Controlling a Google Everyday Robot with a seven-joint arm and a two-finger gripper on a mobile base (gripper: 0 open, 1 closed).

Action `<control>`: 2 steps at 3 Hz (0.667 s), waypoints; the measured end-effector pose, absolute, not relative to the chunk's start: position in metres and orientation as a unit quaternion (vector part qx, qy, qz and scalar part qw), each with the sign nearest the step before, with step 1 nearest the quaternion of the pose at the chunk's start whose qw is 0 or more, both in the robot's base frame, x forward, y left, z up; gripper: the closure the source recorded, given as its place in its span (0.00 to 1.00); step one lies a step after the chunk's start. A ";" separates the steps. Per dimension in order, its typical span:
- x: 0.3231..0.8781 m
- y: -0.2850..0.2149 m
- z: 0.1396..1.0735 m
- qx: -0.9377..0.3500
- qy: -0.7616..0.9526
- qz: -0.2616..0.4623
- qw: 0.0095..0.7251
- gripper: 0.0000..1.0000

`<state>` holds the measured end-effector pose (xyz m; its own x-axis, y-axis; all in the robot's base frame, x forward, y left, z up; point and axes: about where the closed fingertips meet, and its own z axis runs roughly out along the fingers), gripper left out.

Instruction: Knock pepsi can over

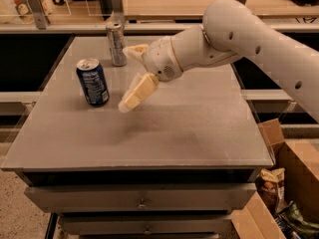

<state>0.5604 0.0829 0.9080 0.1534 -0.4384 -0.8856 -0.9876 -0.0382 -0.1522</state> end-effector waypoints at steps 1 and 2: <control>0.561 0.102 0.901 -0.633 0.551 0.365 0.403 0.00; 0.560 0.119 0.895 -0.627 0.535 0.391 0.410 0.00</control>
Offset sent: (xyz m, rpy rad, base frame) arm 0.0002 0.0510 -0.0195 0.1600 0.0738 0.0963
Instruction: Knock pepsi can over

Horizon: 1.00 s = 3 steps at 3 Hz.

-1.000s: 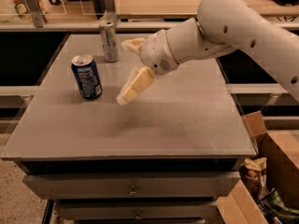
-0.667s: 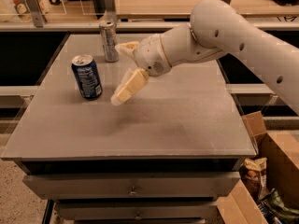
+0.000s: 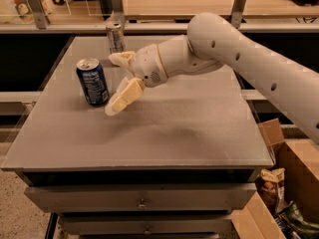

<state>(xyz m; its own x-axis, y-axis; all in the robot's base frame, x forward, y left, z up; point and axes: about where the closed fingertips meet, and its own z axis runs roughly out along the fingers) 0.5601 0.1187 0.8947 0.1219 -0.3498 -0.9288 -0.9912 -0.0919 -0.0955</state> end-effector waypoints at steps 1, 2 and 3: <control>0.559 0.134 0.888 -0.624 0.524 0.403 0.417 0.00; 0.572 0.162 0.871 -0.609 0.517 0.423 0.428 0.00; 0.572 0.162 0.871 -0.608 0.518 0.423 0.428 0.00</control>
Offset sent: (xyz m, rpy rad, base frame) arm 0.0058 0.0386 -0.0244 0.1085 0.0185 0.0143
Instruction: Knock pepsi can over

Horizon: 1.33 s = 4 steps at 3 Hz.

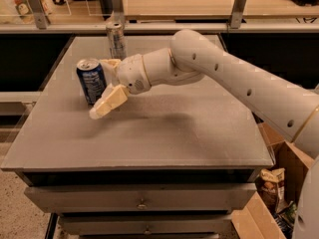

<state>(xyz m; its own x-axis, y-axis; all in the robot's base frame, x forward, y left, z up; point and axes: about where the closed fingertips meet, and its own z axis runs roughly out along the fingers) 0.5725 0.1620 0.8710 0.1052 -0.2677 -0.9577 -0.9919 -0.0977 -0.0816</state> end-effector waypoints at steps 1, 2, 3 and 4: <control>0.576 0.164 0.869 -0.604 0.520 0.427 0.426 0.00; 0.578 0.170 0.869 -0.602 0.520 0.433 0.425 0.18; 0.580 0.178 0.870 -0.598 0.524 0.435 0.423 0.41; 0.580 0.180 0.875 -0.584 0.530 0.450 0.420 0.64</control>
Offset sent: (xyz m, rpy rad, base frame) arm 0.0114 0.0116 -0.0026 0.0181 0.0338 -0.0022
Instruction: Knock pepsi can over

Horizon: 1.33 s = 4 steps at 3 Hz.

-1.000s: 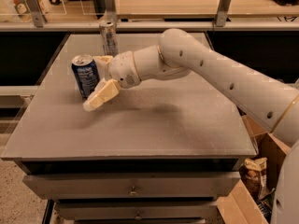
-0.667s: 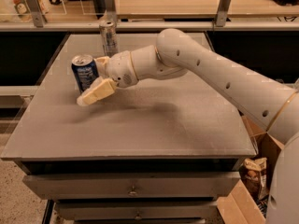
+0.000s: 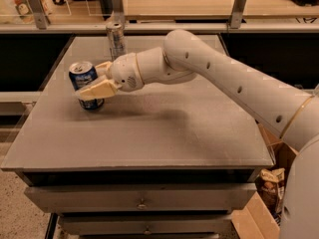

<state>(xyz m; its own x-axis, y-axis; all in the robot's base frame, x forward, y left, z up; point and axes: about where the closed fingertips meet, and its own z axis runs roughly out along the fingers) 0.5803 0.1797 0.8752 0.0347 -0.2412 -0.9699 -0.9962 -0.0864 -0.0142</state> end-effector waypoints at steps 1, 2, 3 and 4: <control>0.577 0.170 0.881 -0.566 0.537 0.467 0.415 0.88; 0.580 0.143 0.886 -0.568 0.575 0.420 0.412 1.00; 0.585 0.108 0.902 -0.599 0.620 0.302 0.407 1.00; 0.593 0.072 0.915 -0.631 0.645 0.187 0.389 1.00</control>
Offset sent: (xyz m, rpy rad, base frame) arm 0.0072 -0.0999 0.0445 -0.2657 -0.1043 -0.2418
